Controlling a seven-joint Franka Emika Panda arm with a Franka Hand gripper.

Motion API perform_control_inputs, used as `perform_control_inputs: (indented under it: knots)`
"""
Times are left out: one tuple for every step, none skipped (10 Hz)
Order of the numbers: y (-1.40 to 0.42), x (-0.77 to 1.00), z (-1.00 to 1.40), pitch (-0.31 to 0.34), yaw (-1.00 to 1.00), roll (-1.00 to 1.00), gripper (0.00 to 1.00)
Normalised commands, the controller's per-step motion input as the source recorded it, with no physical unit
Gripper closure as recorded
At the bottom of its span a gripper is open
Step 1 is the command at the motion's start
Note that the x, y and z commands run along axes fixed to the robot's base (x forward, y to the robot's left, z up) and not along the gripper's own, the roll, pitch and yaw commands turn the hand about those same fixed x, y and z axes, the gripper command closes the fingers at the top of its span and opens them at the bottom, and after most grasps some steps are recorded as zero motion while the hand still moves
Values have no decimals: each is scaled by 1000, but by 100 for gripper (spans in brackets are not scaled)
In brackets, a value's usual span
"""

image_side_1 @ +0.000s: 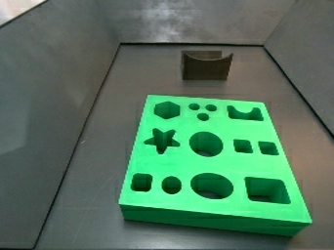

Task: Pick up the hexagon object. Move up. Move to above the board. Insert the hexagon object.
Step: Move to above the board, then insert the hexagon object.

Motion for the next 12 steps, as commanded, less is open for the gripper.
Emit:
perform_control_inputs:
  knots:
    - [-1000,-162,271,464,950,166,100]
    - [-1000,-144,274,327,605,148,100]
    - [-1000,-132,272,266,452,134,100]
    - [-1000,-106,273,175,231,111,100]
    - [-873,-72,243,133,134,97,100]
    - [-494,-6,141,106,60,81,100]
    - [-347,21,97,101,49,74,100]
    - [-192,52,54,98,31,69,100]
    - [0,0,-23,0,0,0,100]
    - [0,0,-254,-27,0,0,100]
    - [0,23,-443,-51,-37,0,100]
    - [0,26,-429,-63,-43,0,100]
